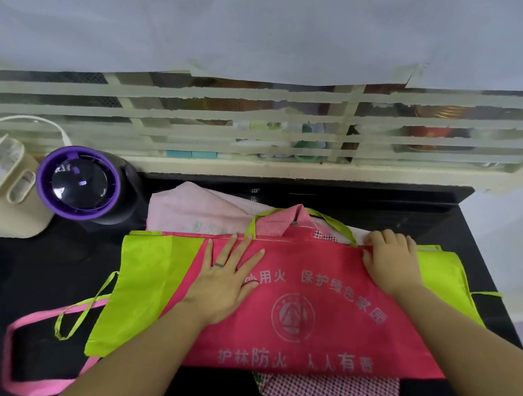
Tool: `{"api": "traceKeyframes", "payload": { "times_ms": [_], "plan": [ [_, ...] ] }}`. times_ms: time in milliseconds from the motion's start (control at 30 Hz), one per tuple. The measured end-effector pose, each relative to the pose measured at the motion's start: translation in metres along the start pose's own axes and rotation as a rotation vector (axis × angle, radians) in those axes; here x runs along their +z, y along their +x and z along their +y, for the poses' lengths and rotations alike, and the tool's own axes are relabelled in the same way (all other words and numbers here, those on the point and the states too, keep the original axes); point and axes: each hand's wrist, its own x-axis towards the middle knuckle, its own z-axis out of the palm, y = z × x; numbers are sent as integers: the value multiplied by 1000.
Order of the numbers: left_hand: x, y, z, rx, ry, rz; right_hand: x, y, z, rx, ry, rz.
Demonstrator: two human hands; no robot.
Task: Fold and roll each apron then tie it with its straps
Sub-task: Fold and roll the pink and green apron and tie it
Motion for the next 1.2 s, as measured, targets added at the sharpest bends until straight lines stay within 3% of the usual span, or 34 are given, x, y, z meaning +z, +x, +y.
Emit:
{"api": "traceKeyframes", "payload": {
  "times_ms": [67, 133, 200, 300, 433, 600, 900, 1067, 1200],
  "plan": [
    [-1, -1, -1, 0, 2, 1, -3, -7, -8, -37, 51, 134],
    [-6, -4, 0, 24, 8, 29, -10, -22, -23, -200, 128, 250],
    [-13, -14, 4, 63, 4, 61, -16, -48, -44, -369, 238, 262],
    [-20, -35, 12, 152, -36, 86, -14, -94, -67, -552, 317, 156],
    [1, -73, 17, 287, -30, 1, 5, -136, -65, -726, 124, -96],
    [21, -95, 5, 223, 6, -127, 8, -145, -37, -610, -47, -285],
    [7, -98, 12, 91, 4, -201, 6, -154, -59, -516, 3, -168],
    [-9, -96, 18, 70, -83, -237, 11, -148, -56, -400, -29, -9],
    [-20, -96, 5, 75, -190, -351, -15, -141, -56, -368, -35, -171]
  ]
}}
